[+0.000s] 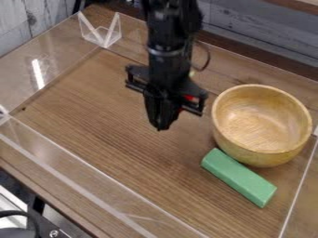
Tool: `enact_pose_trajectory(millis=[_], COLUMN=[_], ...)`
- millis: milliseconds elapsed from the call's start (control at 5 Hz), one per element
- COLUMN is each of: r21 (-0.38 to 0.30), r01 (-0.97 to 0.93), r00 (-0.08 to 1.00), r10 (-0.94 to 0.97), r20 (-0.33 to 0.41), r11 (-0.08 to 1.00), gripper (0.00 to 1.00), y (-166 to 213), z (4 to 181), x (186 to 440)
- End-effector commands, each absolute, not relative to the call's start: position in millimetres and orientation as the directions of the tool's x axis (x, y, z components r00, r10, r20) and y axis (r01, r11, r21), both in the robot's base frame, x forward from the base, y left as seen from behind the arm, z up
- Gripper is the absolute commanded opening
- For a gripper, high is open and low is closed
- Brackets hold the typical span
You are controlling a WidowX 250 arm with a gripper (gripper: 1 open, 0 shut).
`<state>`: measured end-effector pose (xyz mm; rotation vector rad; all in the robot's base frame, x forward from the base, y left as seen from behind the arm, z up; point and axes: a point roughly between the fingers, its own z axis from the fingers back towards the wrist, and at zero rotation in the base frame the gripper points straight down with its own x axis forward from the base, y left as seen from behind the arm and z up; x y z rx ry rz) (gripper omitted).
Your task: Move the red object to the right side of the table
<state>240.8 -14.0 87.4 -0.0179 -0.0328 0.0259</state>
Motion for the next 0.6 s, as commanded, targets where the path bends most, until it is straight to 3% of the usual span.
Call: enact_pose_trajectory(millis=[0, 400], r21=[-0.034, -0.082], r01=[-0.037, -0.023], r00=[0.997, 0.997], r10=[0.039, 0.029], r20=[0.073, 0.068], r11=[0.999, 0.996], gripper=[0.0, 0.0], y=[-38, -95], z=[103.3, 87.6], x=[227, 216])
